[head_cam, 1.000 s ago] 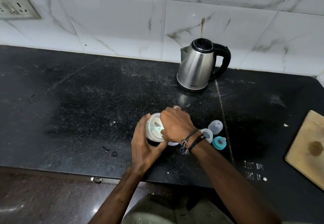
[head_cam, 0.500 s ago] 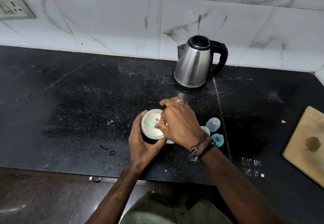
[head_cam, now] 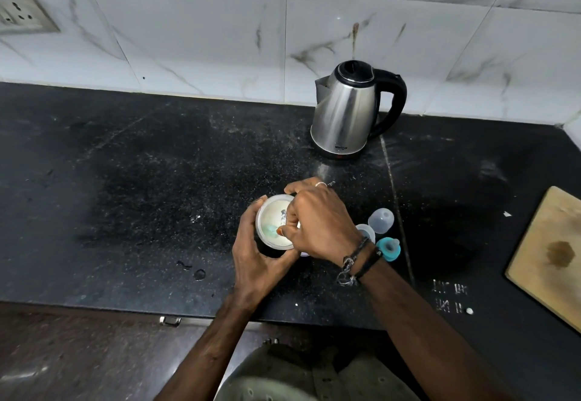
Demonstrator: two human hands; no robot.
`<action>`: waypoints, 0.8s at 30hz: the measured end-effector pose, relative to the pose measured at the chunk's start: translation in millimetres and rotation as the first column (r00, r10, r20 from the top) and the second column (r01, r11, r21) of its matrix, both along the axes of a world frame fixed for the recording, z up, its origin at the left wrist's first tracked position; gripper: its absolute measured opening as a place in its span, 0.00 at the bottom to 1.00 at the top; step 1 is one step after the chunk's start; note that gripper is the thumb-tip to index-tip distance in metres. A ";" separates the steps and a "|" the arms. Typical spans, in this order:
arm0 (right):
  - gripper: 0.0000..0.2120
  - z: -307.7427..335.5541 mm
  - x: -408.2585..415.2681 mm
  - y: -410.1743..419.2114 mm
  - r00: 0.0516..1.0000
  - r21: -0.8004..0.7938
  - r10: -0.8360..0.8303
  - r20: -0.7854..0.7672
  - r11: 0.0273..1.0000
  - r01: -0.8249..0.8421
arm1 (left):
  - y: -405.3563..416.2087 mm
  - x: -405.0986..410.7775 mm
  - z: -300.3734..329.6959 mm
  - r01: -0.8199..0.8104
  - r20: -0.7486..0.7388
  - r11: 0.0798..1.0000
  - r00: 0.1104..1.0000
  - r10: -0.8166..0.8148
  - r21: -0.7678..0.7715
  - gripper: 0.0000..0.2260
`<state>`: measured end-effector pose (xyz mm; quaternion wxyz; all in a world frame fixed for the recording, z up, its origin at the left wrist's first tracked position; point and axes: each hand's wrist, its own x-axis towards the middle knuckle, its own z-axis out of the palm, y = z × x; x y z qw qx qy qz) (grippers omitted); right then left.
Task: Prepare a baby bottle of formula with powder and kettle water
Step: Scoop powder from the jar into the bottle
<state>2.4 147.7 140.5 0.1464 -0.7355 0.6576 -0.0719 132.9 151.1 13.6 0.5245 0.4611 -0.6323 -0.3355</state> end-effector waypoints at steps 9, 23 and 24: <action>0.11 -0.2 -1.9 -1.4 1.000 0.018 0.004 0.019 1.000 -0.004 | -3.9 0.6 -6.2 -0.002 -0.009 1.000 1.000 0.002 0.004 0.41; 0.11 -8.8 -23.0 -6.0 0.978 -0.029 -0.002 0.211 1.000 0.008 | -4.2 -1.0 -4.7 -0.016 0.049 1.000 0.999 0.016 0.006 0.40; 0.11 -9.5 -24.9 -6.0 0.975 -0.033 -0.005 0.222 0.999 0.013 | -4.2 -1.2 -4.9 -0.017 0.055 1.000 0.998 0.016 0.011 0.41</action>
